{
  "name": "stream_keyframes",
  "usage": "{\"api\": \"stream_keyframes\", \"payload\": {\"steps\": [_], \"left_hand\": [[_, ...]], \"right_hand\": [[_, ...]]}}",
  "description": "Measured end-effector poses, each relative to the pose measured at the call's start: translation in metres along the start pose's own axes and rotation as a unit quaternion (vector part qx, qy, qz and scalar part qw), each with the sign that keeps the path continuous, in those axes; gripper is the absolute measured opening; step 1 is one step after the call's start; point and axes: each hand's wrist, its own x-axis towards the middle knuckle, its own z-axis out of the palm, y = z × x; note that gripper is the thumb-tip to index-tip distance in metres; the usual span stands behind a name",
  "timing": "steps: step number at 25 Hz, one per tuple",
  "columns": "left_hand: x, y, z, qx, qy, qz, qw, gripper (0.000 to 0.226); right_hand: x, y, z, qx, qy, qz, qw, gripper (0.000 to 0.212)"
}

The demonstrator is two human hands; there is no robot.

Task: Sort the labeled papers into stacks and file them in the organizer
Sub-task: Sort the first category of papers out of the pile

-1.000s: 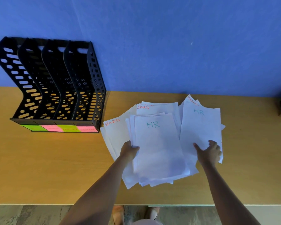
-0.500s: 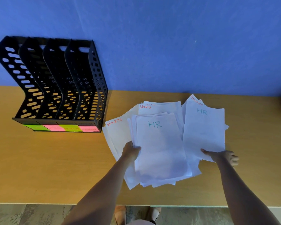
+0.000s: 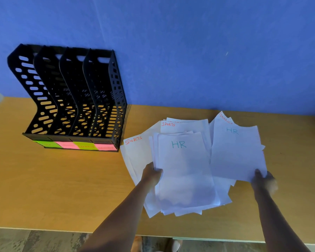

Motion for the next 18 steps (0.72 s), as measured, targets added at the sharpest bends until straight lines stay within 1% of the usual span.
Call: {"api": "stream_keyframes", "payload": {"steps": [2, 3, 5, 6, 7, 9, 11, 12, 14, 15, 16, 18], "left_hand": [[0.0, 0.001, -0.002, 0.003, -0.011, 0.002, 1.0, 0.029], [0.0, 0.001, -0.002, 0.003, -0.015, 0.004, 1.0, 0.027], [0.001, 0.001, -0.003, 0.005, -0.022, 0.008, 1.0, 0.023], [0.002, 0.001, -0.003, 0.007, -0.024, 0.01, 1.0, 0.023], [0.003, 0.001, -0.003, 0.007, -0.025, 0.012, 1.0, 0.022], [0.005, 0.0, -0.003, 0.002, -0.027, 0.009, 1.0, 0.02], [0.005, 0.002, -0.003, -0.008, -0.028, -0.005, 1.0, 0.019], [0.006, 0.003, -0.004, -0.014, -0.029, -0.012, 0.999, 0.025], [0.007, 0.005, -0.004, -0.033, -0.039, -0.035, 0.998, 0.052], [0.007, 0.006, -0.005, -0.055, -0.048, -0.054, 0.996, 0.068], [0.006, 0.009, -0.005, -0.085, -0.061, -0.069, 0.992, 0.078], [0.007, 0.01, -0.003, -0.158, -0.077, -0.087, 0.981, 0.083]], "right_hand": [[-0.001, 0.004, -0.005, 0.077, 0.024, 0.014, 0.997, 0.034], [-0.004, 0.003, -0.008, 0.141, 0.022, 0.033, 0.989, 0.034], [-0.013, -0.003, -0.01, 0.283, -0.013, 0.08, 0.956, 0.027], [-0.02, -0.007, -0.009, 0.327, -0.034, 0.091, 0.94, 0.021], [-0.027, -0.009, -0.007, 0.343, -0.056, 0.087, 0.933, 0.017], [-0.044, -0.013, 0.0, 0.337, -0.098, 0.041, 0.935, 0.015], [-0.059, -0.013, 0.009, 0.307, -0.14, -0.034, 0.941, 0.015], [-0.066, -0.013, 0.013, 0.281, -0.163, -0.07, 0.943, 0.015], [-0.079, -0.012, 0.022, 0.22, -0.189, -0.13, 0.948, 0.015], [-0.085, -0.011, 0.026, 0.194, -0.198, -0.147, 0.95, 0.015], [-0.091, -0.01, 0.03, 0.174, -0.211, -0.152, 0.95, 0.015], [-0.105, -0.008, 0.038, 0.135, -0.234, -0.155, 0.95, 0.017]]}}
